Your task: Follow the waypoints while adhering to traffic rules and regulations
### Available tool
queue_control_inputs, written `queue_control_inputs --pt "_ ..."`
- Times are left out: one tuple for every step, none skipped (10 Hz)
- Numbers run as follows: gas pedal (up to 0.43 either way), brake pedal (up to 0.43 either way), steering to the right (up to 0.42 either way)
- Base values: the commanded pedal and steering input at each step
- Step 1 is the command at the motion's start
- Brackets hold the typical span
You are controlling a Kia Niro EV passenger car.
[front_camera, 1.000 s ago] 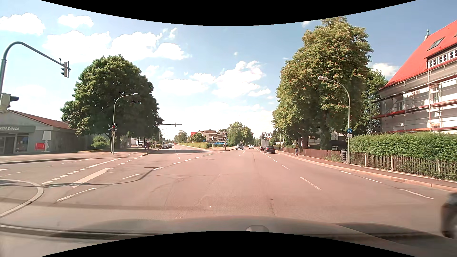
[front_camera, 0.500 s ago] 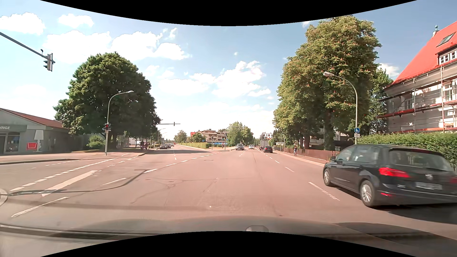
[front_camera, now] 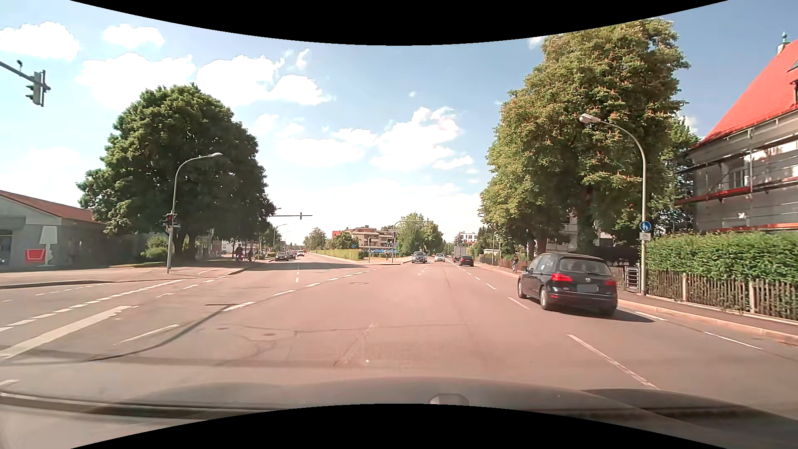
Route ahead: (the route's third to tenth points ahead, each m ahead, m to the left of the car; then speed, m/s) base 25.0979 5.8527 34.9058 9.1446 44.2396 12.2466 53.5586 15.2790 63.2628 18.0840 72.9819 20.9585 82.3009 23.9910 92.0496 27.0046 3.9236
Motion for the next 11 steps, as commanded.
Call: queue_control_inputs --pt "0.378 0.000 -0.010" --pt "0.378 0.000 -0.011" --pt "0.378 0.000 -0.012" --pt "0.378 0.000 -0.014" --pt "0.378 0.000 -0.015" --pt "0.331 0.000 -0.017" --pt "0.331 0.000 -0.019" --pt "0.331 0.000 -0.019" --pt "0.331 0.000 -0.024" --pt "0.331 0.000 -0.027" --pt "0.331 0.000 -0.030"
